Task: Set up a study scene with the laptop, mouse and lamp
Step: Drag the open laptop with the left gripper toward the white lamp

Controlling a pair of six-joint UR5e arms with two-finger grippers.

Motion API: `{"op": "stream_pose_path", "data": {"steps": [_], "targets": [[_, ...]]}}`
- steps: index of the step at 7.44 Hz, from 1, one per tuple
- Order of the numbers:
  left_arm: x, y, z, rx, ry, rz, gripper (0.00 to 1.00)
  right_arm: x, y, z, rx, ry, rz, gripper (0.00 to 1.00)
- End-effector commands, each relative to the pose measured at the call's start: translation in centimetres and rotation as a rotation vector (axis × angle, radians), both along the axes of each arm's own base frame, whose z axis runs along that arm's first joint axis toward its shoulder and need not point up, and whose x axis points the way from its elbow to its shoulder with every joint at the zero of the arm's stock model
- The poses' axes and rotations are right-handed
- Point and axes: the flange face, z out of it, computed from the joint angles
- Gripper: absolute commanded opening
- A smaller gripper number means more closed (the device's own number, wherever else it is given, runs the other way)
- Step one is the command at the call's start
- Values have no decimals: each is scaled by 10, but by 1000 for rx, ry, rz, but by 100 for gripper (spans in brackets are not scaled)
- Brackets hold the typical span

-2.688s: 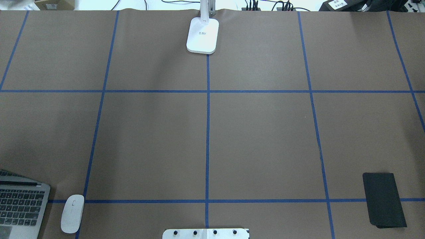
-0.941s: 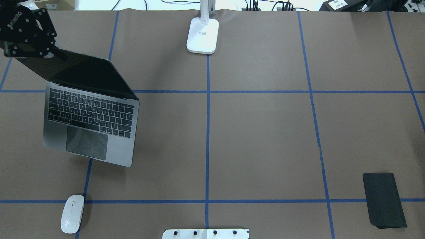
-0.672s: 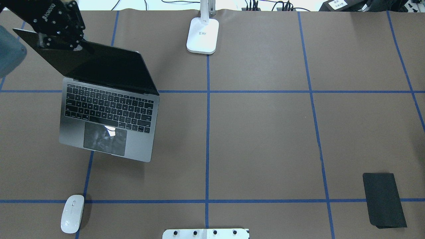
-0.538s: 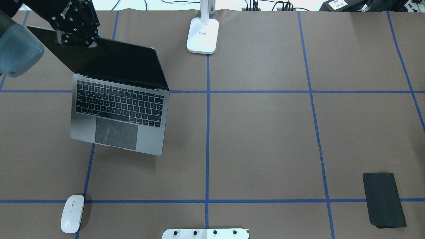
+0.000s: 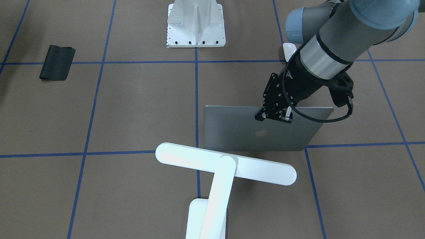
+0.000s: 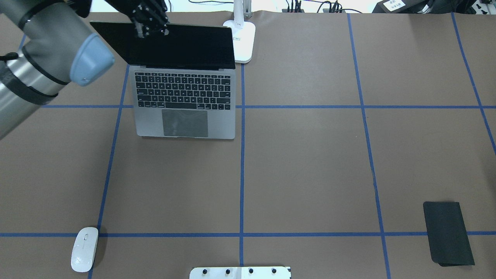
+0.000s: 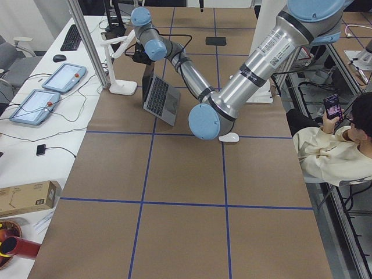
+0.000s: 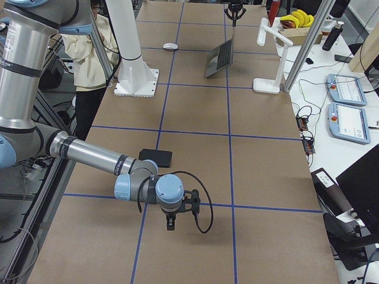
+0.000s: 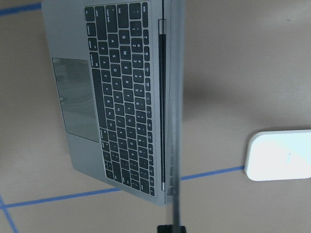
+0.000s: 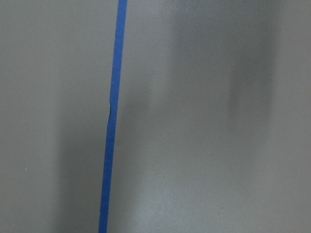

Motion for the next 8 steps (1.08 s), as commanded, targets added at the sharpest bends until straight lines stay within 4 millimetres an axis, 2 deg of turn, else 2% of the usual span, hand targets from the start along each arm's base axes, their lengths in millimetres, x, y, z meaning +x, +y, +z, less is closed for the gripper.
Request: {"op": "stream_pose_path", "data": {"steps": [1,2,3,4,5,7,8], "targets": [[40,-2,-15,10,24,-117,0,0,4,5,-9,4,-1,100],[72,-2,-7,16,53,-168,0,0,6,10,-22,4,0,100],[92,4,-3,21,49,-169,0,0,8,15,-32,3,-1,100],[119,16,-1,51,44,-174,0,0,9,16,-35,1,-1,100],[131,23,2,63,43,-161,0,0,10,16,-37,3,-1,100],[132,29,-2,144,30,-127,0,0,10,20,-44,3,-1,100],[127,34,1,187,24,-111,19,0,11,22,-47,3,-1,100]]}}
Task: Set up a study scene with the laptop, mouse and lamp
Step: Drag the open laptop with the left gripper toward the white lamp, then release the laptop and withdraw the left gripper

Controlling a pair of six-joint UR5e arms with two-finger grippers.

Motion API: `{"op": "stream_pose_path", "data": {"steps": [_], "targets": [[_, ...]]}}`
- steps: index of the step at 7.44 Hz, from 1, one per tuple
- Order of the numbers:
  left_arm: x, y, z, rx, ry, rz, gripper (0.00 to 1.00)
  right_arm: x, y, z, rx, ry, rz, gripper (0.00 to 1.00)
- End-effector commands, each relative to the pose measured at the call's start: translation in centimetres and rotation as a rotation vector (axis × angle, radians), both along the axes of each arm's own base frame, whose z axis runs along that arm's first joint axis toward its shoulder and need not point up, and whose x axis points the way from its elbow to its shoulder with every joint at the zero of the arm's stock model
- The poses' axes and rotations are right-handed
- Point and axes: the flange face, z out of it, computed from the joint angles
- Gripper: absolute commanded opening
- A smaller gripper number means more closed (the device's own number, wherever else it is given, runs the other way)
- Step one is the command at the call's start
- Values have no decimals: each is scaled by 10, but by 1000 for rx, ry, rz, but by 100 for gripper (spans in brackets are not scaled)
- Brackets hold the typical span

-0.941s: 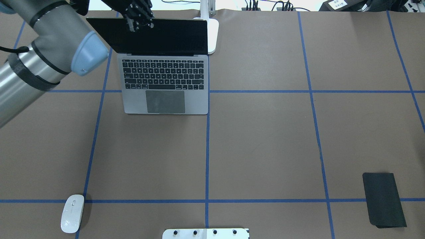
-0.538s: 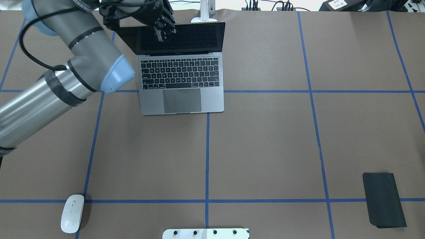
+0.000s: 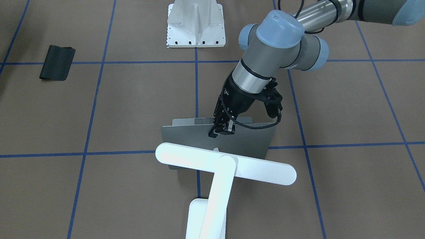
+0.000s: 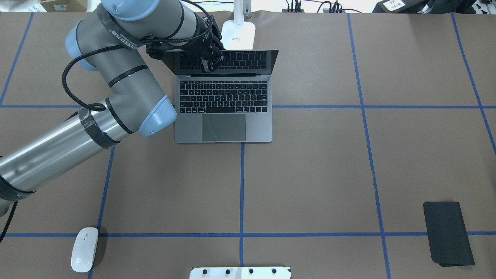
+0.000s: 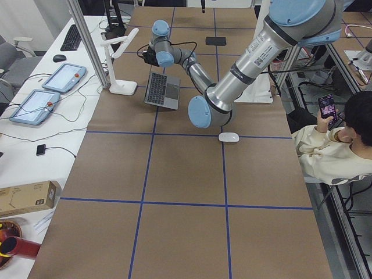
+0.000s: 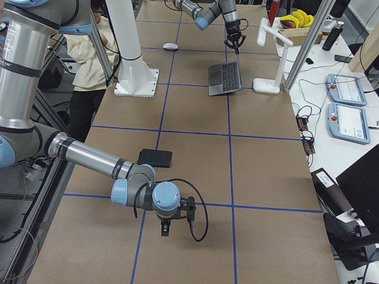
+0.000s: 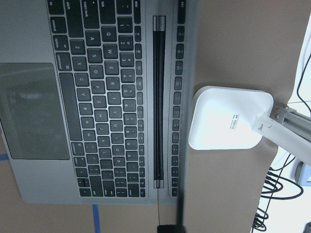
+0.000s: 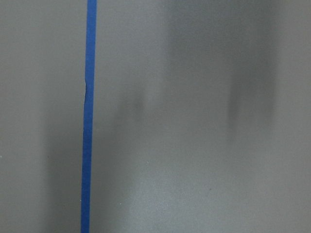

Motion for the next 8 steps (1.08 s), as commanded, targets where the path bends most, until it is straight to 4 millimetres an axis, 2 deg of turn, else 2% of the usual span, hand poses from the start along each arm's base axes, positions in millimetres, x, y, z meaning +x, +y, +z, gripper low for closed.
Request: {"op": "stream_pose_path", "data": {"steps": [1,3,4,5,6,7,8], "targets": [[-3,5,8,75,-32,26,33,0,2,4,-9,-3,0,100],[-5,5,7,117,-50,22,59,0,6,8,-20,-4,1,100],[-31,16,7,208,-62,42,100,0,4,8,-19,-1,1,100],[-79,40,41,289,-112,118,100,0,0,6,-14,-1,3,100],[-131,47,44,368,-170,184,100,-1,-5,-1,-6,-13,10,100],[-159,54,36,434,-236,225,100,-2,-11,-7,-12,-29,30,100],[-175,63,50,487,-309,275,100,-5,-32,-19,-110,-61,136,100]]}}
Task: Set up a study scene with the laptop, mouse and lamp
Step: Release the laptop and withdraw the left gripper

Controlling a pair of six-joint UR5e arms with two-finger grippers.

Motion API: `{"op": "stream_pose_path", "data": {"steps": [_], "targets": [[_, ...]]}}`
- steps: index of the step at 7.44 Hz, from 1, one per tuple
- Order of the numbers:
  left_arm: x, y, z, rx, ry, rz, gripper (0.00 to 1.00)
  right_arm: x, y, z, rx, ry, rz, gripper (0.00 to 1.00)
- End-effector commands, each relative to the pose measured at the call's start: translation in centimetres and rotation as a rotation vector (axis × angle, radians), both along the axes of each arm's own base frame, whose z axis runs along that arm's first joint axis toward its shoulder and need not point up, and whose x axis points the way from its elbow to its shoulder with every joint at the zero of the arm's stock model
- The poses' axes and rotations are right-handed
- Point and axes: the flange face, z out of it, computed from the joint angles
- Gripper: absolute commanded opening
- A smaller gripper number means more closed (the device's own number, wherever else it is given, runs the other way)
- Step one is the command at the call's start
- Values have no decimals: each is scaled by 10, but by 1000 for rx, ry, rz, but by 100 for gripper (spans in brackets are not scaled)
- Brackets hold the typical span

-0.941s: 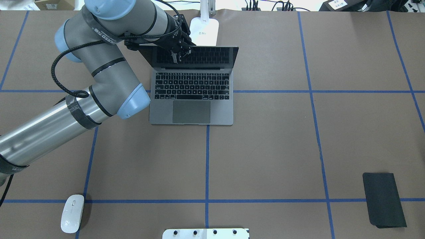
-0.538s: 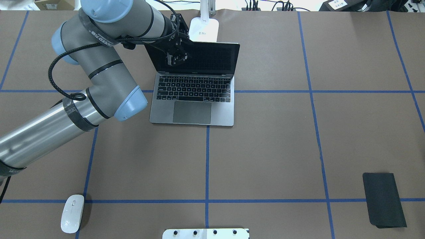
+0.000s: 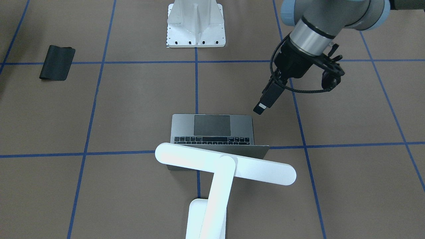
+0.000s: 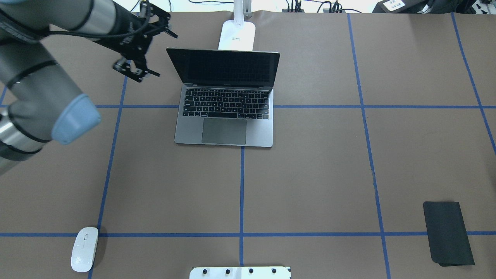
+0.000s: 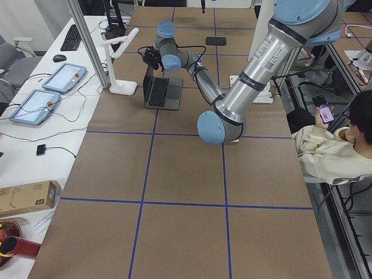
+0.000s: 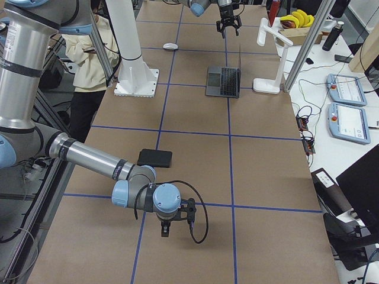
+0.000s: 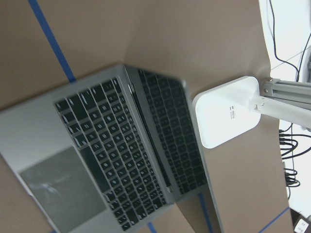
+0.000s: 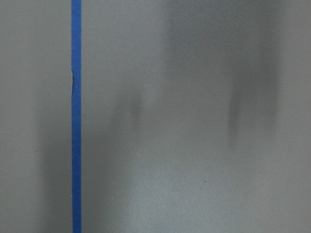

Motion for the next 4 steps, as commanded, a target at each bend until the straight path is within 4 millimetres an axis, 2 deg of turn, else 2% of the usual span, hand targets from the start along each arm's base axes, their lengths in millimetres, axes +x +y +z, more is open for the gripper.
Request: {"op": "stream_pose_path", "data": {"steps": [1,2,3,4], "targets": [[-48,6,37,161,-201,123,100,-7,-34,-22,-182,-31,183,100],[-58,4,66,268,-311,233,100,-8,-33,-20,-197,-29,194,100],[-97,-11,96,366,-406,315,100,-8,-35,-28,-176,-38,192,100],[-136,-16,126,454,-456,411,100,-12,-35,-32,-192,-97,192,100]]}}
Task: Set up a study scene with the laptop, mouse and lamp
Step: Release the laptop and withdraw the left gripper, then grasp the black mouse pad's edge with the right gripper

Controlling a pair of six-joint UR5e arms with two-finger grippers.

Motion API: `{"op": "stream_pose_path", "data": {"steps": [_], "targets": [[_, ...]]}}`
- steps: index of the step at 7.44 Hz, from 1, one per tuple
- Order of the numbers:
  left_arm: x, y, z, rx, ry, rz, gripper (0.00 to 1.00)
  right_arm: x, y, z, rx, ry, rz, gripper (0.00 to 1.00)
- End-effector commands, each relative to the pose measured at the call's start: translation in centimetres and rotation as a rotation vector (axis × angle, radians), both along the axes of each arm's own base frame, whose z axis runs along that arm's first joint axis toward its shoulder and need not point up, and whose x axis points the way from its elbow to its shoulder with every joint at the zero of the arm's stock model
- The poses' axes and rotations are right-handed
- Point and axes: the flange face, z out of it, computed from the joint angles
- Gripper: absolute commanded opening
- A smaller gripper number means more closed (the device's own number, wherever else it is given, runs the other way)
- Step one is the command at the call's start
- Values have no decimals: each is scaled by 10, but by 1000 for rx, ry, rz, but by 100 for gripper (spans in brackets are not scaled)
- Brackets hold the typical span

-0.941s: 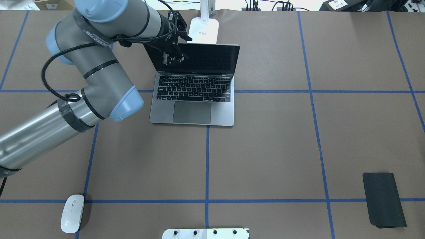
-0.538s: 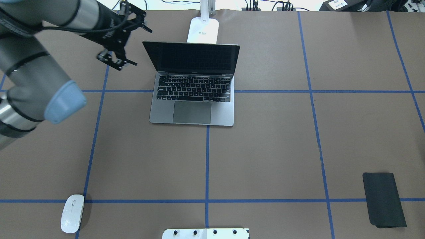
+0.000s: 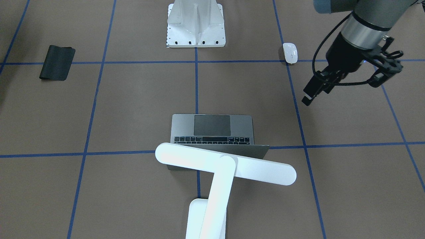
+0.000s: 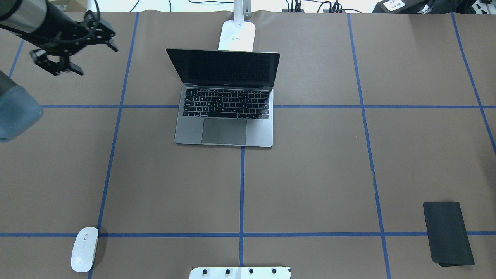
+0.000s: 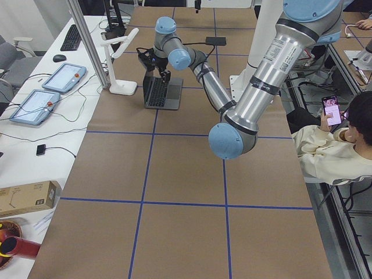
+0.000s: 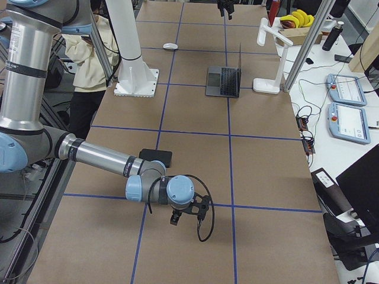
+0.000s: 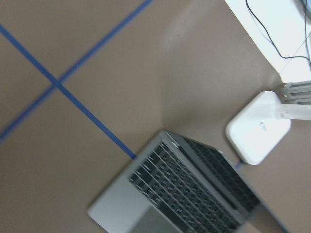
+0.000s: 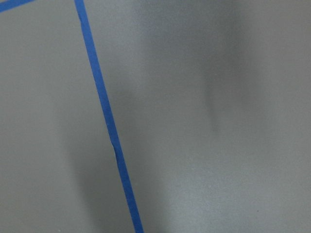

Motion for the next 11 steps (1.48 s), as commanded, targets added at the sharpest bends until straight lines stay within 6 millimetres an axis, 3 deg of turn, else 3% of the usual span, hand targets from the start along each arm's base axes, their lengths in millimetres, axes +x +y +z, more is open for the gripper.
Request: {"op": "stream_pose_path", "data": {"steps": [1,3,4,7,8,9,11], "targets": [[-81,-6,74,191,-145,219,100,-11,-3,-11,-18,-109,-1,100],[-111,0,118,347,-228,399,100,-55,-3,-23,-15,-208,-106,100],[-117,8,130,376,-237,442,100,-87,-2,-37,-16,-245,-185,100],[-157,36,188,443,-225,552,100,-169,16,-43,-66,-266,-391,100],[-175,40,193,464,-199,549,100,-195,20,-53,-56,-268,-457,100],[-190,41,198,487,-192,554,100,-206,24,-60,-49,-271,-490,100],[-198,41,199,494,-191,547,100,-239,38,-67,-42,-265,-584,100]]}}
